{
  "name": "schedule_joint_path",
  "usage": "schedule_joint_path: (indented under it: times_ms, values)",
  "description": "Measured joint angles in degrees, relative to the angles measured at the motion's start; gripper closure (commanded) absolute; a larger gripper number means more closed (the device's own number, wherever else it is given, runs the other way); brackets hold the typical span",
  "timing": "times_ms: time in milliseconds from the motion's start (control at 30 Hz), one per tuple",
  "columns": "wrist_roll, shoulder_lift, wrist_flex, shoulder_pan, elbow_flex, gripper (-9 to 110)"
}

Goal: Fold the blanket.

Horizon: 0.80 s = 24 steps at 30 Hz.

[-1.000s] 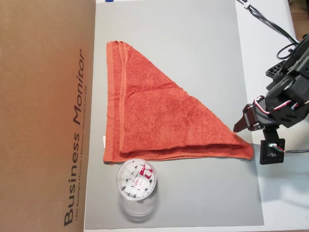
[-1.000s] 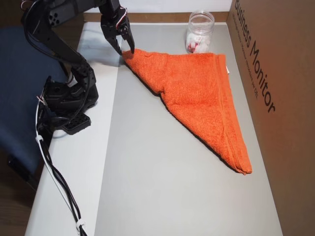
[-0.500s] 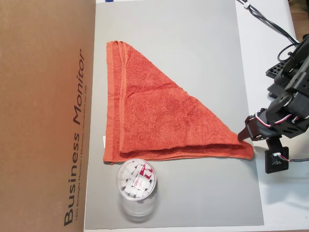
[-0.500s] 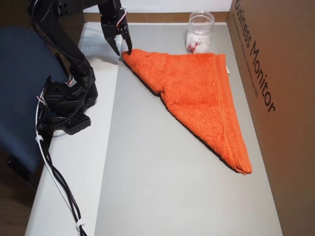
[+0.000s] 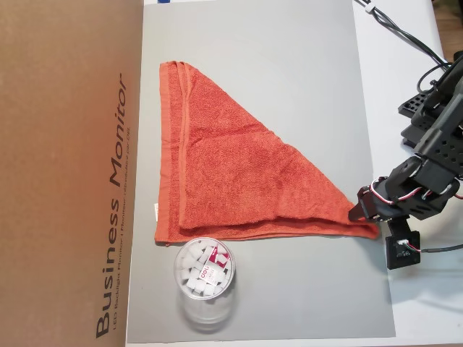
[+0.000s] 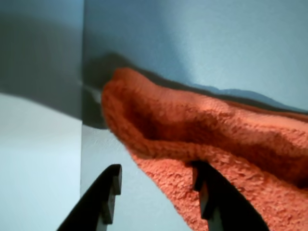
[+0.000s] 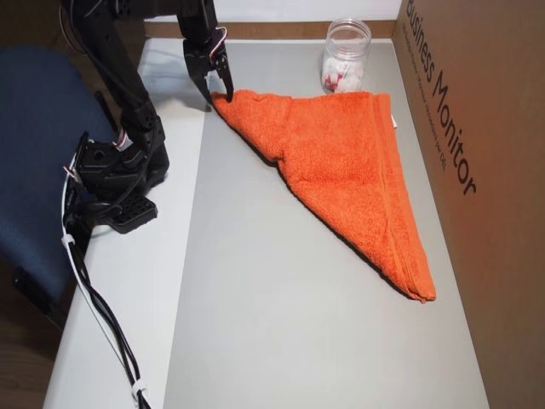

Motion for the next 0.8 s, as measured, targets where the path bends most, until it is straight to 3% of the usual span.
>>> schedule_joint_path:
  times_ms: [233,500,800]
  values:
    - [0.00,-0.26,0.18,-1.23,0.00,86]
    - [0.00,0.53,9.14,-2.99,-3.87,86]
    - [0.97,1.76,6.86,-2.72,1.14,86]
